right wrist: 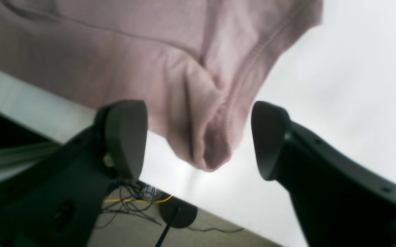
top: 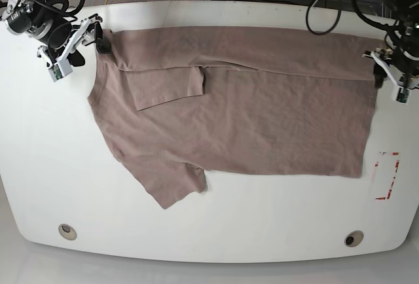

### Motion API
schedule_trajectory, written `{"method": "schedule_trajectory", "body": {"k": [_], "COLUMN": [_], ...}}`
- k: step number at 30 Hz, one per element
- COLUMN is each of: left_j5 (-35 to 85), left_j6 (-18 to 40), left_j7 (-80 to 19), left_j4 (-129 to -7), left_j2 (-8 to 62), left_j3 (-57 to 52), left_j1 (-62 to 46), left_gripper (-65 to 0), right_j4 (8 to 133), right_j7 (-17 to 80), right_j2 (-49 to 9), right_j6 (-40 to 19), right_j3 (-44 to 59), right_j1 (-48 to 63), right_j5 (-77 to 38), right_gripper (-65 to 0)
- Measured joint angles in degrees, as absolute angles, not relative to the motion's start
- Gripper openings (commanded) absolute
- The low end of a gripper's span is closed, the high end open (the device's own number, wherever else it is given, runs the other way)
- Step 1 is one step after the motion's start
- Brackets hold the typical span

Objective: Fold the T-shirt properly
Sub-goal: 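Release the folded edge and move both grippers to the shirt's hem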

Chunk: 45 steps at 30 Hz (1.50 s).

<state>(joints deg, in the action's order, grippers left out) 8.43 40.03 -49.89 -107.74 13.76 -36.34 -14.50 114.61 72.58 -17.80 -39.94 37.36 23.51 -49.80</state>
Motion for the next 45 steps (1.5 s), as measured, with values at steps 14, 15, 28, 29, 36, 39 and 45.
{"method": "schedule_trajectory", "body": {"k": [14, 15, 28, 29, 36, 39, 45], "left_j5": [1.8, 2.11, 4.99, 5.28, 3.57, 2.52, 1.02], "left_j6": [40.1, 40.12, 39.94, 39.94, 40.12, 39.97, 39.86], "left_j7": [-42.3, -42.04, -38.87, -38.74, -40.91, -41.34, -43.86], "left_j4": [-90.7, -89.91, -85.8, -85.89, -92.36, -94.52, -98.74], "left_j2": [12.08, 12.51, 16.29, 16.47, 15.22, 14.52, 11.2], "left_j3": [-34.22, -34.22, -34.2, -34.26, -37.5, -37.63, -41.56], "left_j1": [-12.6, -12.27, -15.38, -16.21, -23.09, -24.47, -24.56], "left_gripper": [-36.4, -36.4, -36.4, -36.4, -36.4, -36.4, -35.8], "right_j4": [105.27, 104.71, 101.03, 101.08, 103.42, 105.89, 110.63], "right_j7": [74.26, 74.19, 69.71, 69.65, 71.0, 70.5, 70.74], "right_j2": [-9.08, -9.06, -15.42, -15.55, -17.89, -17.93, -17.74], "right_j6": [-39.75, -39.79, -40.07, -40.05, -40.05, -39.97, -40.03], "right_j3": [32.27, 31.9, 31.42, 31.38, 31.38, 31.38, 31.42], "right_j1": [17.39, 17.19, 20.99, 21.37, 25.3, 26.48, 27.31], "right_j5": [-37.52, -37.06, -32.53, -32.58, -31.57, -32.01, -31.88], "right_gripper": [-45.5, -45.5, -45.5, -45.5, -45.5, -45.5, -45.5]}}
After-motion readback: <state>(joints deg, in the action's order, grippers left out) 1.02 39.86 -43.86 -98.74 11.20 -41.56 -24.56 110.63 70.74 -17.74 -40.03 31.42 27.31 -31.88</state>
